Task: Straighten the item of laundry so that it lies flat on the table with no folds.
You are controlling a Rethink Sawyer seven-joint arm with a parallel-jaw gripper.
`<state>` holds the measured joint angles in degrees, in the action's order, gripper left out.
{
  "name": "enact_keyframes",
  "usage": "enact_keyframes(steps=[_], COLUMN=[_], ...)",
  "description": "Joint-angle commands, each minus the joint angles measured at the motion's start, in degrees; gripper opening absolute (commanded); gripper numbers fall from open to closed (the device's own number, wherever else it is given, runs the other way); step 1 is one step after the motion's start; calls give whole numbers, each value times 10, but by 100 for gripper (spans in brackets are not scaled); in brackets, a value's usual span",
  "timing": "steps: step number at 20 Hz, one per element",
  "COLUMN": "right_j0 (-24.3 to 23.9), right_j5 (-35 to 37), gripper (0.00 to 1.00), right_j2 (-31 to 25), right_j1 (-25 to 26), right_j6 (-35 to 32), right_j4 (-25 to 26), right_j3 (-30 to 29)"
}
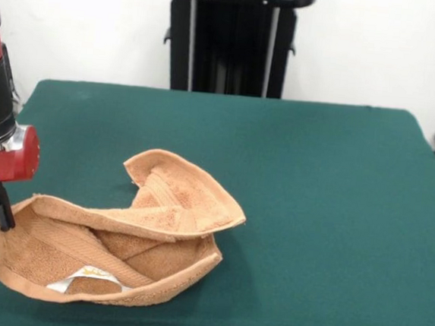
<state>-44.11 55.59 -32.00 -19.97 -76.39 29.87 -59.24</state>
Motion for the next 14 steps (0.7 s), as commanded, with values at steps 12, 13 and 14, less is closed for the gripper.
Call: enact_keyframes(steps=[12,13,14], right_j0=[32,32,32], right_j5=[-84,-86,-86], gripper=[0,0,0], right_j2=[-27,-27,-28], right_j1=[-58,-59,-58], right_j6=[91,89,86], right_j4=[33,33,31], right_j3=[-147,-151,-150])
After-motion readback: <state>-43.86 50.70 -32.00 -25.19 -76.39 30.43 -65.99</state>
